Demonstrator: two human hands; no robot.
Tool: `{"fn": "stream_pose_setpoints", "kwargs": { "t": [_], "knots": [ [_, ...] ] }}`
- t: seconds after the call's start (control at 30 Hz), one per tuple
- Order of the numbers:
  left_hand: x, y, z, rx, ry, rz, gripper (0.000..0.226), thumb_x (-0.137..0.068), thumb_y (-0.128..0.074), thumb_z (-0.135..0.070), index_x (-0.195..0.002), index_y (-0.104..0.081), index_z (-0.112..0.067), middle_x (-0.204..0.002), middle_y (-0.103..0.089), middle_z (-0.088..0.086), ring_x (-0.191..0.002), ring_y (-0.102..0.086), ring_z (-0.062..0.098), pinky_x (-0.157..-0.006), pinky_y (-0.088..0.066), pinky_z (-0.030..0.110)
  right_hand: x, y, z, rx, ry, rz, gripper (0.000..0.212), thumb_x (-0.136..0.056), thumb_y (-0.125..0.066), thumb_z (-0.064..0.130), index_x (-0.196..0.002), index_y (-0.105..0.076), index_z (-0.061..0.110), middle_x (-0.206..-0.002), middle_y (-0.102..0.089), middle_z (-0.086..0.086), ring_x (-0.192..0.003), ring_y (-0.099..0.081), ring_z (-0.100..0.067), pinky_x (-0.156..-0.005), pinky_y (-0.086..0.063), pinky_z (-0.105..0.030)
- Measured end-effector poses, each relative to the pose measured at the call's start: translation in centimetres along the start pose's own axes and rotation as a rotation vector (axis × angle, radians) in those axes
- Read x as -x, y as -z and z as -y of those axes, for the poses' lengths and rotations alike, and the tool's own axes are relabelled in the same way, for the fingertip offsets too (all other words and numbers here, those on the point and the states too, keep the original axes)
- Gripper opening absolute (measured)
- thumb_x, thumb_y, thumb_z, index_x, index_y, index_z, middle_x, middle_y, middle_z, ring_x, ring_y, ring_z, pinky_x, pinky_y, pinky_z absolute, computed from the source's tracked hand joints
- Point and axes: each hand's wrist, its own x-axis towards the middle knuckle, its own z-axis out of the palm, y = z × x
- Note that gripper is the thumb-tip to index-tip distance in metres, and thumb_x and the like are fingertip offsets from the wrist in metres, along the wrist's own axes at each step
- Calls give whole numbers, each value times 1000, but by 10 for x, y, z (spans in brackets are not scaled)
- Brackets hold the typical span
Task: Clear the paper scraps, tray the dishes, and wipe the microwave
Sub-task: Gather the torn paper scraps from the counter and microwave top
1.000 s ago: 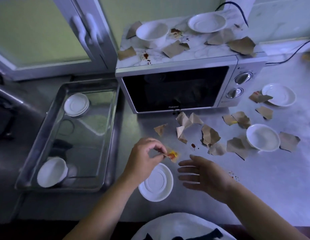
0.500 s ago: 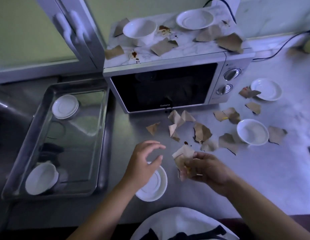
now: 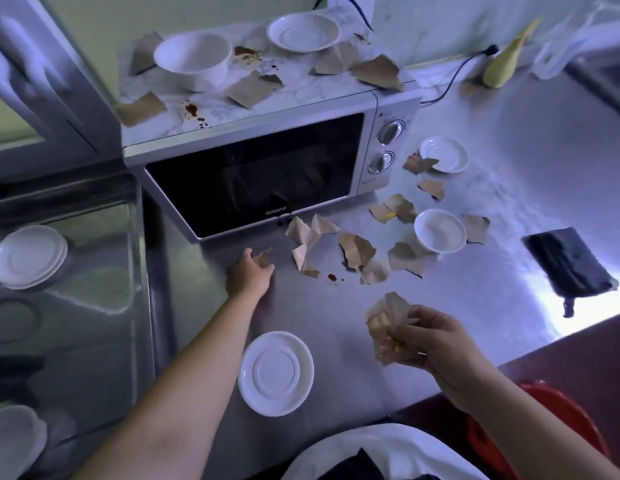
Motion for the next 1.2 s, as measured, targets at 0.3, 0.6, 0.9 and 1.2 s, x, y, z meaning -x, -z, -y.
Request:
{"fn": "stream_pose_setpoints", "kwargs": {
  "t": [0.3,0.6,0.9,1.2],
  "knots": [
    [-8,-6,2,-60,-26,-30,33,-82,-74,-15,-115,-66,-14,-124,-55,19,-114,-56,39,-95,-48,41,22,22,-15,-99,-17,-149,16,-87,-60,-12,-102,-66,-9,-81,-69,-24,-67,-67,-35,-54,-56,-30],
    [14,-7,19,-362,-183,-112,23,-93,-56,-14,-111,-70,-18,-116,-64,11,-104,-64,35,-79,-50,38,8,27,-7,-79,-38,-130,13,-87,-62,-10,-98,-67,-5,-84,-69,-22,-71,-69,-33,-61,-59,-35],
    [55,27,-9,296,-48,-32,13,-86,-69,-14,-74,-68,-19,-77,-69,2,-74,-60,22,-68,-43,30,-13,38,-3,-99,-46,-60,11,-87,-63,-10,-91,-69,-1,-75,-69,-15,-61,-71,-23,-52,-56,-28],
    [211,28,-84,950,-41,583,11,-77,-78,-18,-88,-77,-15,-83,-69,9,-74,-63,14,-69,-53,23,-35,40,14,-105,-1,132,4,-86,-67,-5,-88,-66,-3,-82,-71,-29,-67,-71,-40,-60,-59,-35]
  ]
}}
